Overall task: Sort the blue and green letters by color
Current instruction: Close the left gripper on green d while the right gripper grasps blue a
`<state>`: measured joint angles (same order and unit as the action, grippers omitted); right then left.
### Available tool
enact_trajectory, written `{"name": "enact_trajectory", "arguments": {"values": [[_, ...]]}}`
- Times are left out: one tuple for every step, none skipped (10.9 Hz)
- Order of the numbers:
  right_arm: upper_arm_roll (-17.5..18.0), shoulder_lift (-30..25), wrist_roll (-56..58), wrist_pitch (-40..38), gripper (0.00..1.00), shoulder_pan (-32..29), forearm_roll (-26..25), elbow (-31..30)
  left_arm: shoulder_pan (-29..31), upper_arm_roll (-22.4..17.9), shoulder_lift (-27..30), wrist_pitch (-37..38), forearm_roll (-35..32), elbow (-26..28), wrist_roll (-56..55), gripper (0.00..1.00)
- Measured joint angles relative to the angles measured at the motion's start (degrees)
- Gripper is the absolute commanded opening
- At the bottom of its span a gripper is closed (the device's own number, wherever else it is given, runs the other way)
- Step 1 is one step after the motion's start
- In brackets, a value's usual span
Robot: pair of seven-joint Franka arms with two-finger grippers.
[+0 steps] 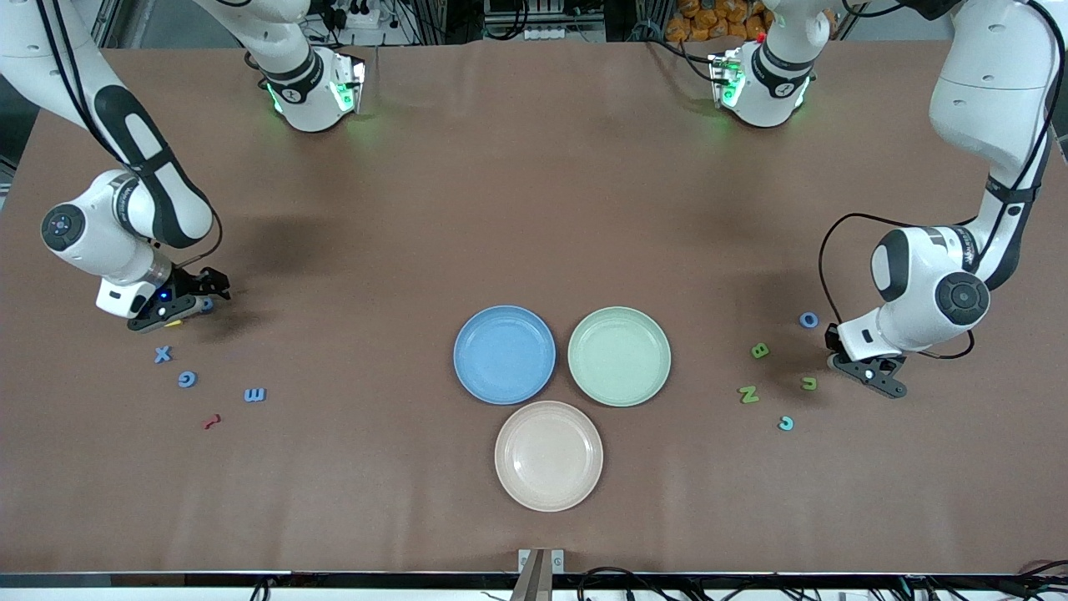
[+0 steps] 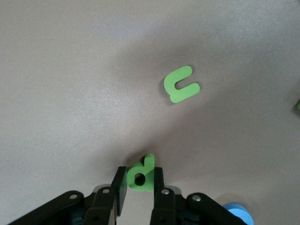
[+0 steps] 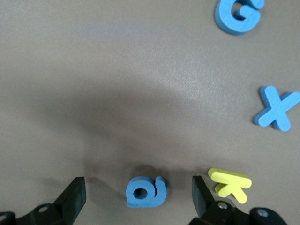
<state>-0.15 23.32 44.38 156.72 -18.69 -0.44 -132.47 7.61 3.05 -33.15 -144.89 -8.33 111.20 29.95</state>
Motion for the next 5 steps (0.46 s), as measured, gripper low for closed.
{"name": "enact_trajectory", "arguments": {"values": [[0.0,0.0,0.7,0.32,1.0,0.02,0.0,-0.02,0.01,0.0,0.0,0.0,0.0,0.0,-0.01,0.1],[-0.01,0.0,1.1,0.46,1.0,0.02,0.0,-0.07,0.01,0.0,0.01,0.0,0.0,0.0,-0.03,0.09],[-0.01,0.0,1.28,0.53,1.0,0.02,0.0,-0.11,0.01,0.0,0.01,-0.04,0.0,0.0,-0.95,0.09],[-0.01,0.01,1.32,0.54,1.0,0.02,0.0,-0.16,0.01,0.0,0.0,-0.09,0.0,0.0,-2.07,0.08],[-0.04,0.05,1.32,0.54,1.0,0.02,0.0,-0.23,0.01,0.0,0.0,-0.11,0.0,0.0,-2.71,0.08]]}}
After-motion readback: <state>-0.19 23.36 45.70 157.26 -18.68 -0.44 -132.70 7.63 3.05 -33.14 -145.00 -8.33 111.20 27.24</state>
